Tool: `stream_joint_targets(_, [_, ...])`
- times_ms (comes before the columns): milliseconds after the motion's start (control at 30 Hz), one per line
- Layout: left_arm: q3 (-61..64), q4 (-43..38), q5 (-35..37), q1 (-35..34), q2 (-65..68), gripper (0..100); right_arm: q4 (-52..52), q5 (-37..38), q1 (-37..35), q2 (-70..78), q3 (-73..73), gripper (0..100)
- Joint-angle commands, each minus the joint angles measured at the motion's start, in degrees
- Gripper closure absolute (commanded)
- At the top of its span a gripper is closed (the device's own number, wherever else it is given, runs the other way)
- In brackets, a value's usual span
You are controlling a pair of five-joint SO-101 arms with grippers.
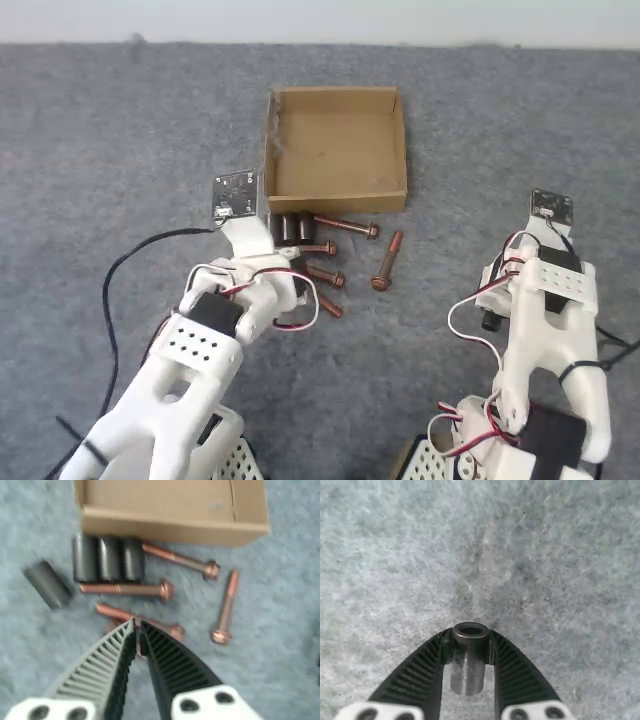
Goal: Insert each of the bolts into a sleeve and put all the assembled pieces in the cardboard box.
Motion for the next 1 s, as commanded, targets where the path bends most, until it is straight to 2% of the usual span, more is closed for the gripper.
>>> stream_joint_targets(0, [-5.9, 6.0, 5.0, 1.8, 0.5, 93, -0.5, 1.3, 0.7, -3.0, -0.3, 99.3])
stream_joint_targets(133, [-6.9, 6.1, 5.2, 0.5, 5.5, 86, -0.5, 1.3, 0.7, -3.0, -0.3, 99.3])
stream_joint_targets(433, [-14.5, 6.2, 5.8, -1.1, 23.6, 96, -0.5, 1.3, 0.7, -2.9, 0.4, 99.3])
stream_joint_targets(967, [-14.3, 5.0, 7.0, 0.1, 25.5, 96, -0.6, 1.3, 0.6, -2.9, 0.4, 99.3])
